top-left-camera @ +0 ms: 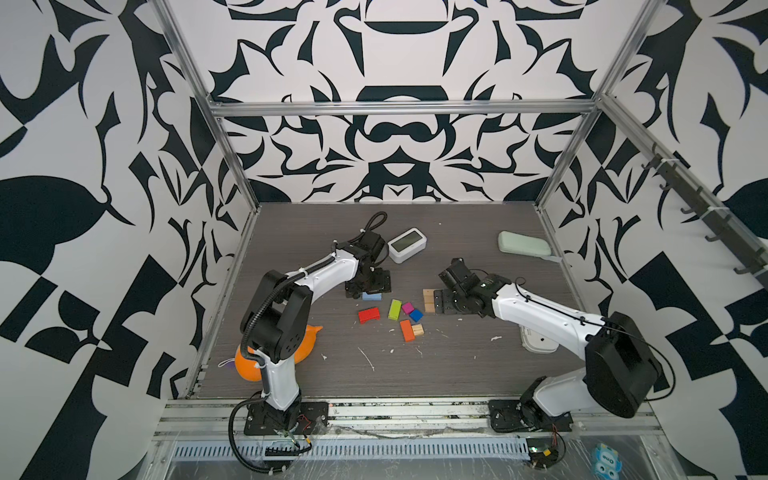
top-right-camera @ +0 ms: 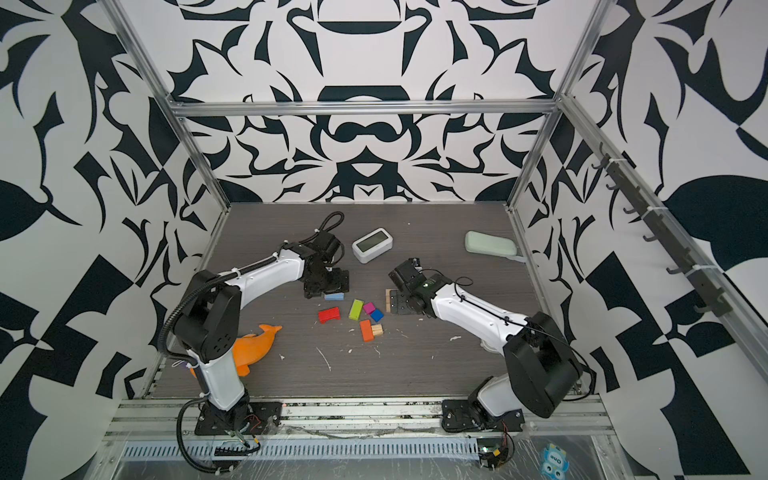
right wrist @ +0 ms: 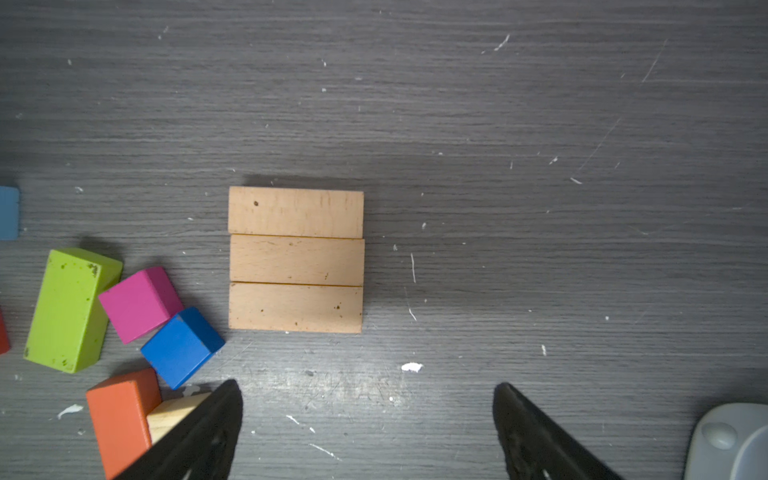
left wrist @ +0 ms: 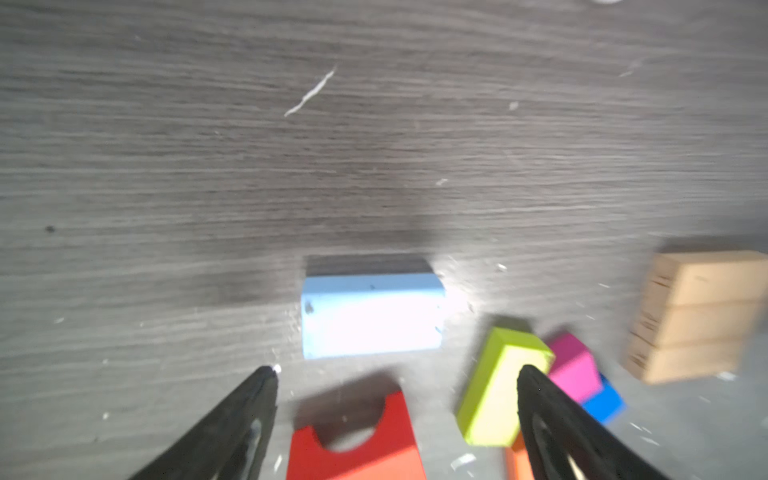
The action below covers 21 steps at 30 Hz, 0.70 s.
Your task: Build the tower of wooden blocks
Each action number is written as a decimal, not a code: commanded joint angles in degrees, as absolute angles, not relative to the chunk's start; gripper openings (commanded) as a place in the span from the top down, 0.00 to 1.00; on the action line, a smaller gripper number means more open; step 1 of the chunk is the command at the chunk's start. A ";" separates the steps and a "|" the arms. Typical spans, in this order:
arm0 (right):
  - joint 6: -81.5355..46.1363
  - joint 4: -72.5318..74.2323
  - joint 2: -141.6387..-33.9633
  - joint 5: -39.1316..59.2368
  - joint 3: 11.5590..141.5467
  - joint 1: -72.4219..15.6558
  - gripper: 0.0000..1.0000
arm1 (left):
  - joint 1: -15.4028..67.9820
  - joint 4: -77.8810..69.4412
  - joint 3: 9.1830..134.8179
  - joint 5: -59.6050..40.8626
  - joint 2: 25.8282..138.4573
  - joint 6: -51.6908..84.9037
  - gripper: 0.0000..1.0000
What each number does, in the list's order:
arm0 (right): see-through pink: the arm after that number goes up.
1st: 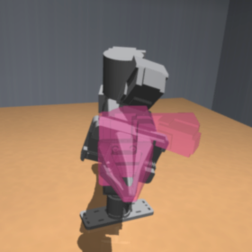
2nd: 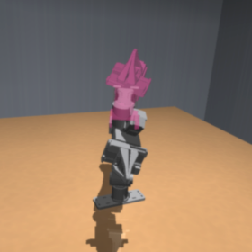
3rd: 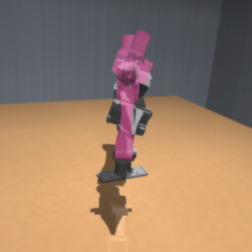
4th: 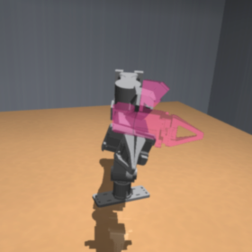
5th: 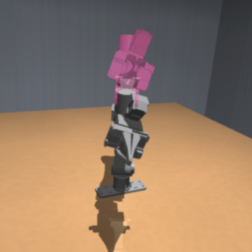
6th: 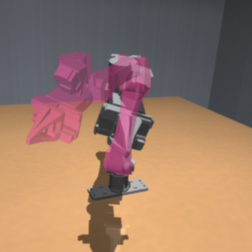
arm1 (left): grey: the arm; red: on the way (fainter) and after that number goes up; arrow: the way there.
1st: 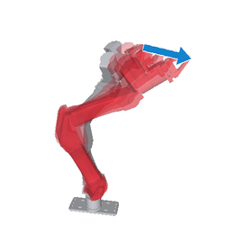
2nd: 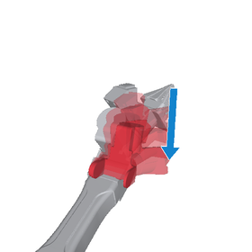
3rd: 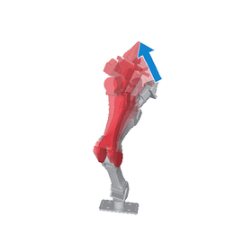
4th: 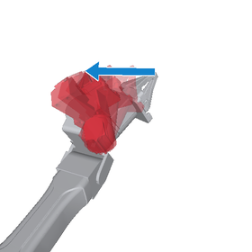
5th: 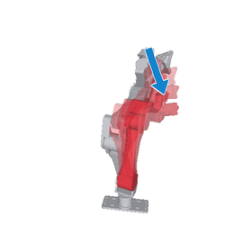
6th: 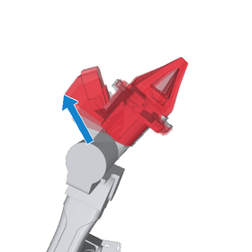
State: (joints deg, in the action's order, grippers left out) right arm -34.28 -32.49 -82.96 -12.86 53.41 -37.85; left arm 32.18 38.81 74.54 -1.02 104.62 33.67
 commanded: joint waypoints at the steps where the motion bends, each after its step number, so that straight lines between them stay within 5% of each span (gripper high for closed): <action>1: -34.02 -32.34 -82.55 -13.07 54.82 -37.62 0.03 | 31.82 40.46 72.17 -4.43 103.21 34.63 0.10; 21: -34.39 -33.12 -81.70 -13.38 54.32 -37.68 0.03 | 31.82 31.80 70.84 -15.08 105.83 36.96 0.21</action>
